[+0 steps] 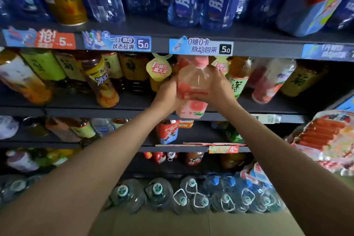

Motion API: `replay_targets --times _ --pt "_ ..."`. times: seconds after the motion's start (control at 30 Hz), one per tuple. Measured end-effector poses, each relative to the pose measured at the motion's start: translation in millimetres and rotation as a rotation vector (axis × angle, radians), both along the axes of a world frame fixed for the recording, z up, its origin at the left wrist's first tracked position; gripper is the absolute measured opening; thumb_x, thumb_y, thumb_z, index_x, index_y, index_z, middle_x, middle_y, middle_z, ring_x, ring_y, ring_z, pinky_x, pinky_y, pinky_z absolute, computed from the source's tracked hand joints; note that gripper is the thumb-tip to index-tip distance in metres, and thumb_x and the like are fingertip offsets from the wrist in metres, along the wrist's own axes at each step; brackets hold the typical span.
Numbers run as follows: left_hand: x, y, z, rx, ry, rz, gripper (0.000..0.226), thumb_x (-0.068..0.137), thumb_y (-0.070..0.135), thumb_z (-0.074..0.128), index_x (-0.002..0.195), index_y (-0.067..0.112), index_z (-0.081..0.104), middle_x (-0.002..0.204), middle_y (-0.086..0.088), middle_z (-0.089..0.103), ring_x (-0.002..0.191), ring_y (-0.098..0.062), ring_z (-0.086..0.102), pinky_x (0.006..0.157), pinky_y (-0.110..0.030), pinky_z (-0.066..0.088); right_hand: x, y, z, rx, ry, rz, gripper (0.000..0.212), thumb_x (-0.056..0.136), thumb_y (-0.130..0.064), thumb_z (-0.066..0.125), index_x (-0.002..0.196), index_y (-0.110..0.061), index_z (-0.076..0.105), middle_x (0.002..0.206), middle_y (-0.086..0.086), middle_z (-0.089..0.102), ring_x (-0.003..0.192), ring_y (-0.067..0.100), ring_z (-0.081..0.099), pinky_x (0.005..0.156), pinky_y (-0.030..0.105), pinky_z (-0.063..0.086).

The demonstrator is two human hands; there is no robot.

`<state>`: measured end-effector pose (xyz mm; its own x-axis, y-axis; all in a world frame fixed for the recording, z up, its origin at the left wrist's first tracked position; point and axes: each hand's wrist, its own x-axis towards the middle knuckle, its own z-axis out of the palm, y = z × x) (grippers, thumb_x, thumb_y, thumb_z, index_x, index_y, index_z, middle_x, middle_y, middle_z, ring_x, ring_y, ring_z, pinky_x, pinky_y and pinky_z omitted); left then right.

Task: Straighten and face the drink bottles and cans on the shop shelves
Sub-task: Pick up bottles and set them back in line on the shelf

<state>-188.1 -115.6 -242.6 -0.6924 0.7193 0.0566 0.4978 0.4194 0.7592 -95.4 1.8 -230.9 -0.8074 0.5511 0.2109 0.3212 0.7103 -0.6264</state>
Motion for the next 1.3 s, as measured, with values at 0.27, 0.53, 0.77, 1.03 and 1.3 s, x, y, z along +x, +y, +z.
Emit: replay_targets --times 0.27,0.53,0.77,1.03,1.3 --pt "2.4 1.8 -7.9 -0.223 0.213 0.161 0.038 0.082 0.037 0.068 0.101 0.005 0.064 0.1 -0.01 0.068 0.089 -0.025 0.064 0.066 -0.028 0.044 -8.1 -0.9 -29.3 -0.338 -0.015 -0.077 0.09 0.072 -0.029 0.079 0.142 -0.012 0.026 0.13 0.007 0.053 0.117 0.024 0.052 0.085 0.024 0.04" --pt "-7.3 4.8 -9.8 -0.277 0.228 0.095 0.048 0.082 0.046 0.062 0.1 0.002 0.062 0.101 -0.011 0.066 0.09 -0.024 0.062 0.071 -0.029 0.046 -5.2 -2.1 -43.7 -0.352 -0.049 -0.025 0.068 0.076 -0.018 0.077 0.131 -0.004 0.04 0.096 0.004 0.065 0.072 0.002 0.049 0.064 0.006 0.035" --pt "-15.4 18.0 -6.7 -0.359 0.31 0.115 0.05 0.083 0.048 0.06 0.104 0.004 0.057 0.104 -0.012 0.063 0.095 -0.026 0.061 0.073 -0.031 0.045 -17.8 4.9 -54.2 -0.325 -0.032 -0.095 0.04 0.078 -0.017 0.075 0.102 -0.008 0.044 0.072 -0.011 0.046 0.064 -0.001 0.041 0.047 -0.002 0.032" --pt "-17.4 24.8 -4.1 -0.439 0.384 0.134 0.054 0.084 0.056 0.054 0.102 0.006 0.057 0.095 -0.008 0.06 0.08 -0.022 0.054 0.064 -0.029 0.04 -29.8 6.4 -67.4 -0.296 -0.048 -0.218 0.042 0.083 -0.022 0.07 0.112 0.0 0.049 0.112 0.012 0.059 0.098 0.026 0.058 0.077 0.033 0.048" --pt "-30.5 30.3 -7.0 -0.478 0.331 0.094 0.048 0.084 0.059 0.052 0.088 0.011 0.05 0.087 -0.004 0.055 0.078 -0.019 0.054 0.065 -0.03 0.043 -40.8 15.2 -73.0 -0.298 -0.075 -0.253 0.043 0.082 -0.03 0.07 0.115 -0.005 0.057 0.108 0.009 0.064 0.092 0.024 0.061 0.069 0.026 0.044"
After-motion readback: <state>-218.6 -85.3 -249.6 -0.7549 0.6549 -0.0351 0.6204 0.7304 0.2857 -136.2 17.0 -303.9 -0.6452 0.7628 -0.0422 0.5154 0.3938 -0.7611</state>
